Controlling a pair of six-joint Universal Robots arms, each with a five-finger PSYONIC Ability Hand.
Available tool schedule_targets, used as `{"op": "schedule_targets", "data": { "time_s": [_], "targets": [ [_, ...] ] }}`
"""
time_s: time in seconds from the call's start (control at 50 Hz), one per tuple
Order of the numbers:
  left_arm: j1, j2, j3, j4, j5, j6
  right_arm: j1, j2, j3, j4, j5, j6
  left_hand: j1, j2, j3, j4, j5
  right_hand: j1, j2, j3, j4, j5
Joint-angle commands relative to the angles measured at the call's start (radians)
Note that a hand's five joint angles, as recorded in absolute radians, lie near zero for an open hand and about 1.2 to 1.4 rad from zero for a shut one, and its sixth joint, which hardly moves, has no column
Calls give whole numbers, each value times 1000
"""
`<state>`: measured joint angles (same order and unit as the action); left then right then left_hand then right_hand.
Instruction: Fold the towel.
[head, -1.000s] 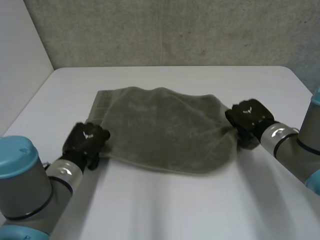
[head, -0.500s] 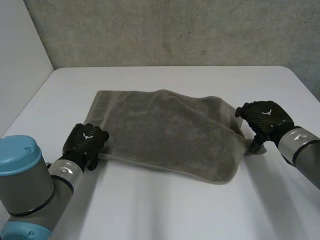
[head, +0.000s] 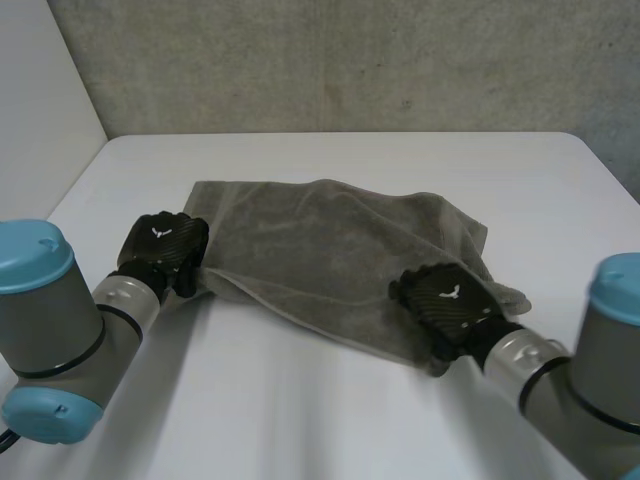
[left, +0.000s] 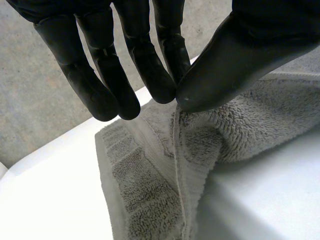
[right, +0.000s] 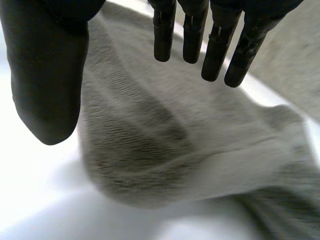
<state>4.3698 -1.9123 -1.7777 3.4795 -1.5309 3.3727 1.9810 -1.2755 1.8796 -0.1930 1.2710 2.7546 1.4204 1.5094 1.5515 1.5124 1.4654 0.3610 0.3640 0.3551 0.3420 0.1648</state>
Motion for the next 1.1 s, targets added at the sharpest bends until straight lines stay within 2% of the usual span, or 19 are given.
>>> {"op": "schedule_targets", "data": {
  "time_s": [0.02, 0.22, 0.44, 0.66, 0.86, 1.1],
  "targets": [
    [-7, 6, 41, -34, 0, -22, 53, 130, -76, -5, 10, 51, -24, -113, -155, -116, -244, -24, -27, -18, -5, -2],
    [-12, 4, 50, -60, -2, -24, 50, 177, -91, -75, 93, 16, -24, -113, -155, -116, -244, 197, 194, 203, 216, 218],
    [-7, -1, 40, -60, 0, -24, 19, 127, -16, -126, 99, -128, -24, -113, -155, -116, -244, 373, 370, 379, 392, 394],
    [1, -1, 17, -59, 2, -24, 4, 128, -23, -123, 107, -138, -24, -113, -155, -116, -244, 338, 335, 344, 357, 359],
    [2, -2, 11, -59, 2, -24, -16, 70, -22, -53, 123, -141, -24, -113, -155, -116, -244, 185, 182, 191, 204, 207],
    [4, -1, 7, -59, 2, -24, -25, 58, -33, 10, 117, -176, -24, -113, -155, -116, -244, 214, 211, 220, 233, 236]
  ]
}}
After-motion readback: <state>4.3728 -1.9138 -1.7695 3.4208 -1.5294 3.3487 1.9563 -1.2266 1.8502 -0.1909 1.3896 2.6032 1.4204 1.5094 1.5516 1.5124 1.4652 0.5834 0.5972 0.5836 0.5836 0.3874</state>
